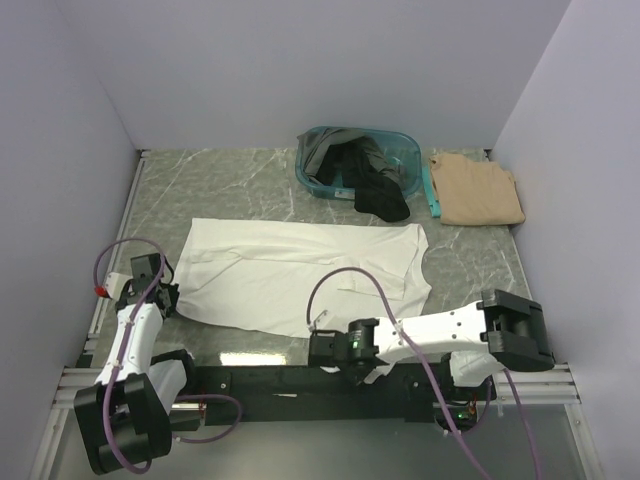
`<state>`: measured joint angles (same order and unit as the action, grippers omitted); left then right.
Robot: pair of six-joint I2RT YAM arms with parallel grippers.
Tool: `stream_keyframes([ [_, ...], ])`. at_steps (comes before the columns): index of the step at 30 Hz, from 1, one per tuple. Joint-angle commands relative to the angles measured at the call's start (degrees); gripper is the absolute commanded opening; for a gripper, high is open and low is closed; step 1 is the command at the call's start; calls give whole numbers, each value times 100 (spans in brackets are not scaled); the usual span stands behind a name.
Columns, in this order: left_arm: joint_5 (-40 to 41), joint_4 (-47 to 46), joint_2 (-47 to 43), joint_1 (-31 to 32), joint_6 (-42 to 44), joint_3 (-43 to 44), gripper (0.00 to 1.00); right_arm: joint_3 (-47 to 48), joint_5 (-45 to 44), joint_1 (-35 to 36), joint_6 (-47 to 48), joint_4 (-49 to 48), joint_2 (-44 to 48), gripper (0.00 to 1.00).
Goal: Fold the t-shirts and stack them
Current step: Fold the tshirt
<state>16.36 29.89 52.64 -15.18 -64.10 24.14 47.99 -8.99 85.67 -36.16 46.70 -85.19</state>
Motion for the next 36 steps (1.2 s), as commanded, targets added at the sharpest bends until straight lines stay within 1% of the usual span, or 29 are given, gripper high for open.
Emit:
stream_keyframes([
  [1, -89, 60, 18, -11, 37, 345, 1, 491, -1120, -452, -251, 691, 476, 0],
  [4, -124, 157, 62, -20, 2, 521, 1, 536, -1271, -910, -146, 753, 827, 0],
  [5, -142, 218, 97, -11, 2, 556, 1, 571, -1358, -1216, -102, 753, 941, 0],
  [8, -309, 263, 237, -20, 20, 706, 1, 747, -1508, -1700, 188, 701, 1065, 0],
  [10, -361, 307, 395, -11, 11, 837, 1, 878, -1587, -1956, 424, 595, 1083, 0],
  [11, -353, 359, 448, -20, 11, 890, 1, 923, -1588, -2210, 521, 569, 1074, 0],
  [15, -335, 430, 633, -11, 2, 1145, 1, 1186, -1921, -2685, 847, 481, 1013, 0],
  [18, -405, 377, 738, -3, 2, 1250, 1, 1344, -1860, -3072, 1110, 296, 1031, 0],
  [23, -458, 342, 1037, 41, -15, 1470, 1, 1608, -1939, -3530, 1410, 86, 978, 0],
  [29, -274, 395, 1424, 208, -77, 1910, 1, 1977, -2062, -3960, 1726, -11, 864, 0],
  [36, -36, 492, 2056, 366, -86, 2612, 1, 2250, -2036, -4462, 1911, -213, 828, 0],
])
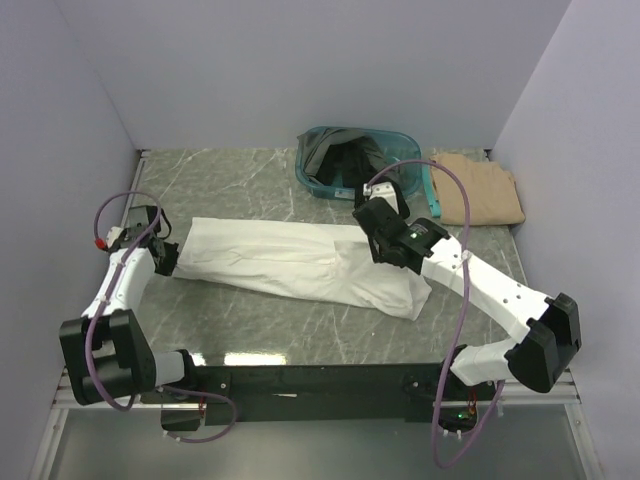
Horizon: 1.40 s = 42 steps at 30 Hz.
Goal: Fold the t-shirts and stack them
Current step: Fold the tshirt
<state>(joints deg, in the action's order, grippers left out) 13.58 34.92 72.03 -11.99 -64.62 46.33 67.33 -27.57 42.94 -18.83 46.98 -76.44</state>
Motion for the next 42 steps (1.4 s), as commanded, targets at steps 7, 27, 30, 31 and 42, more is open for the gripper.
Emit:
stream_keyframes([
  [7, 276, -231, 653, 276, 213, 878, 1, 500, -195, -383, 468, -374, -309, 0],
  [27, 558, 164, 2025, 496, 415, 1739, 5, 966, 6, -919, 2690, -1481, -1258, 0],
  [30, 619, 208, 2113, 496, 389, 1766, 5, 992, 58, -945, 3183, -1762, -1416, 0],
  [31, 628, 209, 2113, 496, 380, 1748, 6, 1027, 103, -945, 3314, -1824, -1452, 0],
  [42, 742, 288, 2113, 478, 371, 1705, 14, 1827, 718, -1050, 4765, -2088, -2365, 0],
])
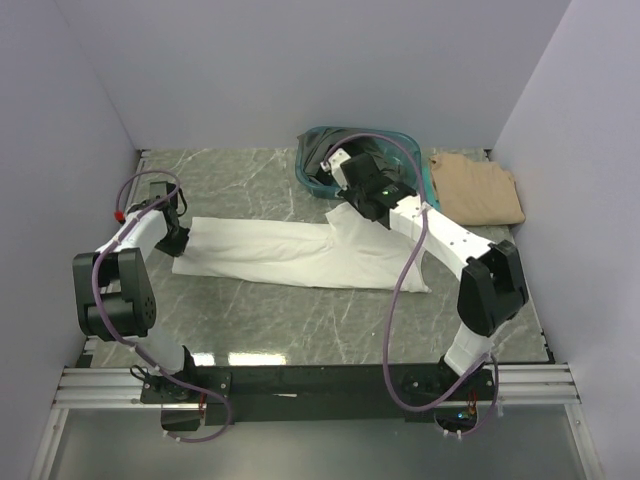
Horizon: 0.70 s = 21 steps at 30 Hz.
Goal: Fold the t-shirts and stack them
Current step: Fold the tshirt
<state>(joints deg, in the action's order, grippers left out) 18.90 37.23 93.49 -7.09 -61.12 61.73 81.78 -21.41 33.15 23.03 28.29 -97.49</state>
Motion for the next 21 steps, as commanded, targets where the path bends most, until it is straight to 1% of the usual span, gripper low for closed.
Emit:
stream_keyframes([
  [1, 220, 73, -33, -11, 21, 172, 14, 452, 93, -71, 615, -176, -357, 0],
  [6, 308, 144, -59, -46, -5, 128, 15, 611, 58, -124, 616, -175, -700, 0],
  [10, 343, 170, -112, -99, 4, 67, 13, 541, 198, -115, 510, -280, -736, 0],
  [16, 273, 109, -226, -170, 56, -91, 14, 365, 374, -107, 387, -386, -727, 0],
  [19, 246, 100, -218, -178, 92, -91, 16, 356, 427, -115, 361, -386, -789, 0],
  [21, 202, 82, -244, -170, 101, -126, 20, 383, 488, -107, 352, -395, -859, 0],
])
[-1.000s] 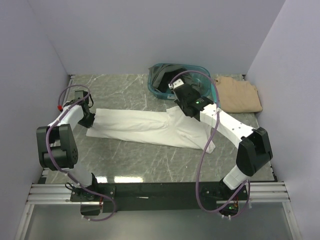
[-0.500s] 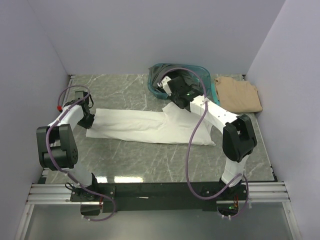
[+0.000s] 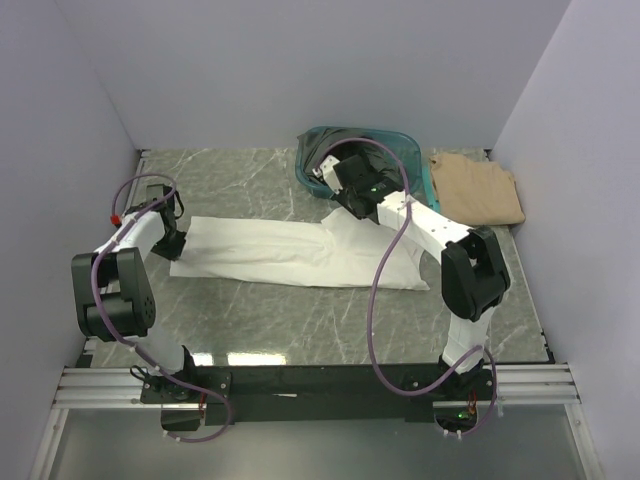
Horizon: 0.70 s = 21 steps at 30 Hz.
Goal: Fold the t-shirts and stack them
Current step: Fold the tshirt
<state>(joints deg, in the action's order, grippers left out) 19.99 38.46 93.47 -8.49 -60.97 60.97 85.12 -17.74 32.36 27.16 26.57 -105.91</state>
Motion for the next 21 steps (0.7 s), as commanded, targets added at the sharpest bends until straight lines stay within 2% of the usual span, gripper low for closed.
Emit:
stream_keyframes([
  [1, 84, -49, -259, -30, 94, -50, 22, 66, 130, -28, -79, -231, -52, 4],
  [2, 84, -58, -303, -30, 111, -76, 32, 118, 104, -37, -114, -196, -79, 9],
  [4, 119, -49, -382, -30, 120, -94, 42, 206, 16, -37, -219, -126, -202, 19],
  [5, 128, -40, -452, -38, 120, -85, 57, 294, -45, -28, -263, -56, -246, 22],
  [7, 146, -23, -549, -39, 147, -85, 74, 321, -72, -19, -368, -55, -211, 29],
  [8, 146, -22, -654, -30, 155, -50, 92, 303, -63, -19, -421, -99, -167, 33],
  [9, 137, -22, -707, -30, 164, -33, 99, 277, -46, -19, -474, -134, -45, 36],
  [10, 102, -22, -760, -30, 182, 2, 99, 251, -46, -2, -605, -178, 43, 58],
  [11, 76, -22, -856, -38, 199, 20, 99, 164, -72, -2, -711, -274, 209, 62],
  [15, -152, -136, -1059, -21, 278, 117, 99, -223, -204, -1, -1457, -582, 753, 65],
  [19, -460, -364, -1156, 93, 384, 213, 99, -794, -362, -10, -2703, -759, 1361, 70],
  [21, -566, -523, -1130, 347, 428, 310, 99, -1172, -423, -10, -3381, -715, 1713, 71],
])
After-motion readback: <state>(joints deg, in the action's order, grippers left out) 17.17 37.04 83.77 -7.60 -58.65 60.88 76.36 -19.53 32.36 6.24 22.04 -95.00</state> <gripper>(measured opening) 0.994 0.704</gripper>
